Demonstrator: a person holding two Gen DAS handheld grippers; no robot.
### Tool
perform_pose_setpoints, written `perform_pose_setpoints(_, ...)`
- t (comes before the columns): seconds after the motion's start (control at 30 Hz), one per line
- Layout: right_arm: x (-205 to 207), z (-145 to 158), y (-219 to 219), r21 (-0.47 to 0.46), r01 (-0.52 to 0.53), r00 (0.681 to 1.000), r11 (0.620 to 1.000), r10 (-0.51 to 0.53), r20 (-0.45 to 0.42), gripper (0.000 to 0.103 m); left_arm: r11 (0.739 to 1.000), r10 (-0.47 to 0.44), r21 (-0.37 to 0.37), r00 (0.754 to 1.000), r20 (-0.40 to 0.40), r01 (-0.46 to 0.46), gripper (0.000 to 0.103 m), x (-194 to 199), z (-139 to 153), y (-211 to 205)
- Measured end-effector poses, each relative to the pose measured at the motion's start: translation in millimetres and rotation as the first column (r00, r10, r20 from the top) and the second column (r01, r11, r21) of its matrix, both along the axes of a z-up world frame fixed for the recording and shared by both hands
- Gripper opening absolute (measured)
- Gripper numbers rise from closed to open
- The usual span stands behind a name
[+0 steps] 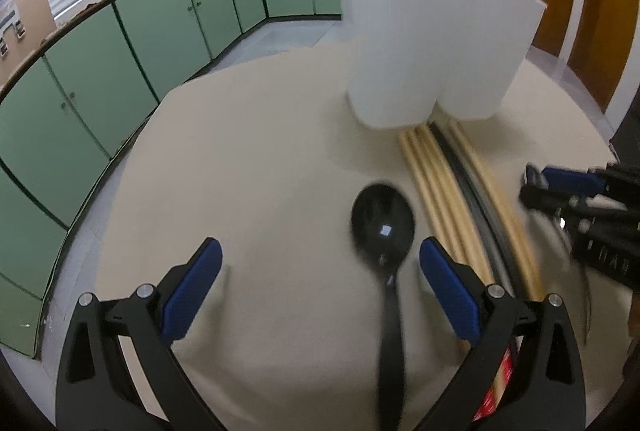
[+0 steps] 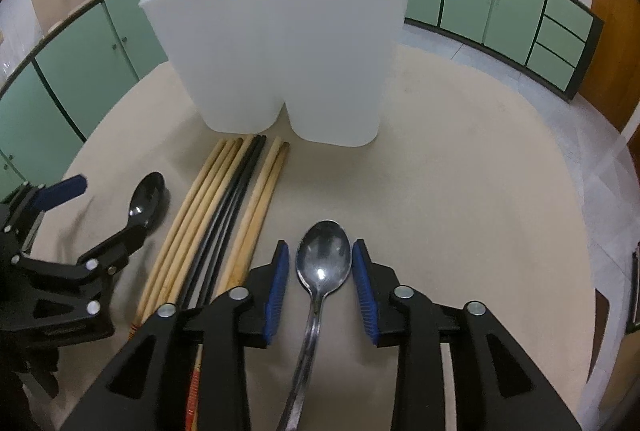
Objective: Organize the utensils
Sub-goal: 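Grasp the black plastic spoon with the left gripper while the right gripper holds the silver spoon, then lift both spoons and lower them into the white utensil holder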
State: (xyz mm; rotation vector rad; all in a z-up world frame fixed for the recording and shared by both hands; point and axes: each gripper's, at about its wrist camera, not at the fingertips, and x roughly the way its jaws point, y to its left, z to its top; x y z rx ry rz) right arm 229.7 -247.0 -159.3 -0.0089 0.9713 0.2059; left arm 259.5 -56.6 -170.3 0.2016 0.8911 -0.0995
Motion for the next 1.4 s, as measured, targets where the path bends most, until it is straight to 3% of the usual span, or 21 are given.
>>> perform_pose_setpoints(0.23, 11, 3, 3, 0.005, 0.007, 1.0, 1.0, -0.007, -0.017, 0.038, 1.0, -0.006, 0.008, 1.0, -0.026, 0.006, 0.096, 15, -11, -21)
perform_pose_setpoints(0.27, 11, 2, 4, 0.005, 0.007, 1.0, 1.0, -0.007, -0.018, 0.038, 1.0, -0.007, 0.011, 0.999, -0.032, 0.008, 0.092, 13, -14, -23)
perform_pose_setpoints(0.3, 12, 2, 5, 0.005, 0.008, 1.0, 1.0, -0.008, -0.018, 0.038, 1.0, -0.01, 0.007, 0.999, -0.043, 0.011, 0.082, 13, -16, -23)
perform_pose_setpoints(0.37, 12, 1, 6, 0.006, 0.007, 1.0, 1.0, -0.007, -0.019, 0.037, 0.999, -0.013, -0.037, 0.998, -0.053, 0.011, 0.075, 12, -17, -21)
perform_pose_setpoints(0.43, 14, 2, 8, 0.001, 0.006, 1.0, 1.0, -0.006, -0.014, 0.028, 0.999, -0.014, -0.049, 0.999, -0.04, 0.012, 0.062, 8, -16, -23)
perform_pose_setpoints(0.5, 15, 2, 5, 0.016, 0.005, 1.0, 1.0, -0.005, -0.012, 0.028, 0.996, -0.036, -0.086, 0.999, -0.039, 0.033, 0.034, 3, -15, -25)
perform_pose_setpoints(0.63, 3, 9, -6, 0.058, 0.0, 0.999, 0.998, -0.003, 0.045, 0.028, 0.983, -0.068, -0.174, 0.998, -0.011, 0.066, 0.034, -11, -7, -18)
perform_pose_setpoints(0.73, -13, 25, -13, 0.088, -0.01, 0.99, 0.996, -0.002, 0.142, 0.028, 0.968, -0.075, -0.232, 0.992, 0.102, 0.097, 0.034, -31, 11, -15)
perform_pose_setpoints(0.97, -35, 72, -32, 0.181, -0.066, 0.947, 0.981, 0.004, 0.321, 0.028, 0.952, -0.076, -0.254, 0.933, 0.352, 0.173, 0.034, -60, 61, -11)
perform_pose_setpoints(1.13, -40, 114, -46, 0.223, -0.104, 0.898, 0.969, -0.004, 0.439, 0.028, 0.94, -0.047, -0.273, 0.871, 0.489, 0.204, 0.034, -76, 95, -21)
perform_pose_setpoints(1.4, -10, 187, -50, 0.201, -0.133, 0.824, 0.971, -0.004, 0.567, 0.028, 0.938, -0.017, -0.265, 0.795, 0.607, 0.222, 0.034, -6, 145, -58)
